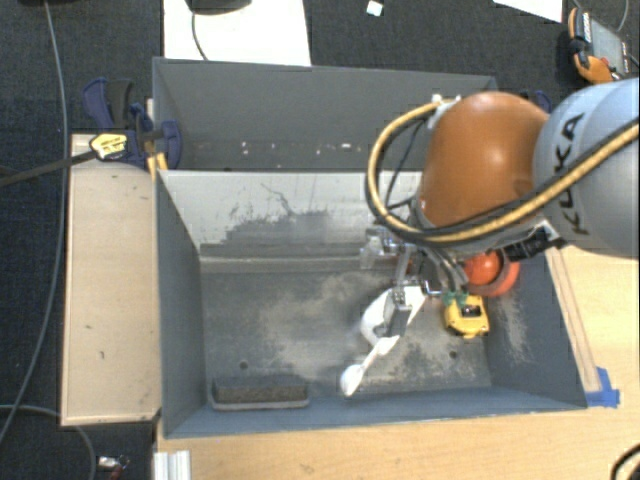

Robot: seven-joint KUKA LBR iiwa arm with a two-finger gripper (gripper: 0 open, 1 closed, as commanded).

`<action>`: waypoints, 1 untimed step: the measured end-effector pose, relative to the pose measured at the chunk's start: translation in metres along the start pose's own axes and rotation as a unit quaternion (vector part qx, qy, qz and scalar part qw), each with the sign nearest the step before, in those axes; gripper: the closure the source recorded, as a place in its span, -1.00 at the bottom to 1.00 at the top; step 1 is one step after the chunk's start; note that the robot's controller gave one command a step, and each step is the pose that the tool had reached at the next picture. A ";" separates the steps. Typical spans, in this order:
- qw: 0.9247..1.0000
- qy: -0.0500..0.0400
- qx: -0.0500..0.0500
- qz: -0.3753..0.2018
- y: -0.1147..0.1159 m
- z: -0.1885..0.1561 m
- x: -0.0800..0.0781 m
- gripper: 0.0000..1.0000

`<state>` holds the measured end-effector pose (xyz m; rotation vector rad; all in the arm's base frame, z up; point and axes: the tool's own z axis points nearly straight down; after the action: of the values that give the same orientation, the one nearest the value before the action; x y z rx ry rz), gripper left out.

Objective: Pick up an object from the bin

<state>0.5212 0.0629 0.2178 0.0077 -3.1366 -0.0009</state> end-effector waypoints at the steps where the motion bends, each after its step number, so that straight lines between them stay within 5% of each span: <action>1: 1.000 -0.004 0.000 0.002 0.000 -0.003 -0.002 -1.00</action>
Offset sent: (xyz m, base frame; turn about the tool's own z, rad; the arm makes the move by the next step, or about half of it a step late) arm 0.0375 -0.0819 -0.1478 -0.2735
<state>0.5228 0.0625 0.2212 0.0028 -3.1439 -0.0015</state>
